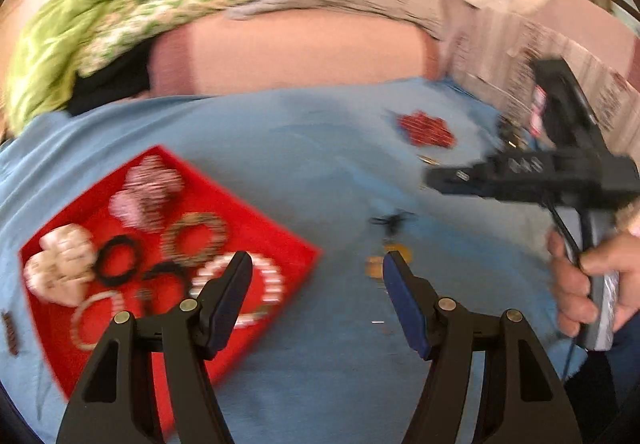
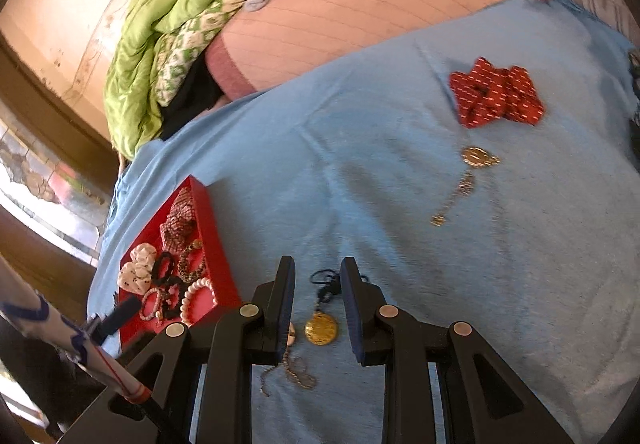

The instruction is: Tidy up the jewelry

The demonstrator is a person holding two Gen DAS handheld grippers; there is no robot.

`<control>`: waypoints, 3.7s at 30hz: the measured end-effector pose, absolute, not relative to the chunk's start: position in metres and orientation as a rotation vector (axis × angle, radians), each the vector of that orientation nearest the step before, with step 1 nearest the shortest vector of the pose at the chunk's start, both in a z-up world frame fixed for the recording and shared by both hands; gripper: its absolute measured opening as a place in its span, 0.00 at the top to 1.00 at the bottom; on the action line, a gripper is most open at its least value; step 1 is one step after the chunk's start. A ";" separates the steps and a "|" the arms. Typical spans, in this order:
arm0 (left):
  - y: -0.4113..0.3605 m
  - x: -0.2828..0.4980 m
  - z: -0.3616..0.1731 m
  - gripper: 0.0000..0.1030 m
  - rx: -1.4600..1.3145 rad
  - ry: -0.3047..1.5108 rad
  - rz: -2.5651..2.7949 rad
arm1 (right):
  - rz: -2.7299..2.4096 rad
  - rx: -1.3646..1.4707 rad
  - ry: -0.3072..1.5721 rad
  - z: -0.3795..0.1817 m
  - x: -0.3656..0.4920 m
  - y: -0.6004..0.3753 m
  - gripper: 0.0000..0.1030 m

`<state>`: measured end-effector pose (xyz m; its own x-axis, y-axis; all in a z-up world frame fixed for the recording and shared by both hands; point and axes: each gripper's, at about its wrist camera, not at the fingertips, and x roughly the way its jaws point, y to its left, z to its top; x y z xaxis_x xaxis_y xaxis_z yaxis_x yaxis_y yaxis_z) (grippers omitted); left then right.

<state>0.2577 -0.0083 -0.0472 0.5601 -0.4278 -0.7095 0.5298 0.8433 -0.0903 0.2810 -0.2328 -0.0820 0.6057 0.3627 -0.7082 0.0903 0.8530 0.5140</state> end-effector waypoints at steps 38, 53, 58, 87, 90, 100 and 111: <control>-0.042 0.274 -0.045 0.81 0.079 0.762 -0.561 | 0.236 0.438 1.026 -0.104 0.273 -0.210 0.75; 0.018 0.272 -0.022 0.81 0.034 0.693 -0.482 | 0.132 0.422 1.032 -0.126 0.314 -0.184 0.90; 0.039 0.270 -0.018 0.81 0.022 0.684 -0.451 | 0.168 0.428 0.971 -0.106 0.308 -0.182 0.91; 0.144 0.263 -0.047 0.81 -0.024 0.802 -0.289 | 0.557 0.333 0.845 -0.068 0.283 -0.038 0.90; 0.153 0.263 -0.055 0.81 -0.024 0.834 -0.269 | 0.585 0.326 0.867 -0.074 0.282 -0.025 0.90; 0.158 0.269 -0.073 0.81 -0.003 0.918 -0.229 | 0.619 0.266 0.936 -0.094 0.281 -0.002 0.90; 0.149 0.272 -0.083 0.81 0.053 0.953 -0.213 | 0.593 0.180 0.947 -0.103 0.280 0.007 0.90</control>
<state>0.2722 0.1493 -0.0832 0.5603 -0.1578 -0.8131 0.2041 0.9777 -0.0491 0.2798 0.0068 -0.1025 0.4392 0.5508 -0.7097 -0.3981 0.8275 0.3959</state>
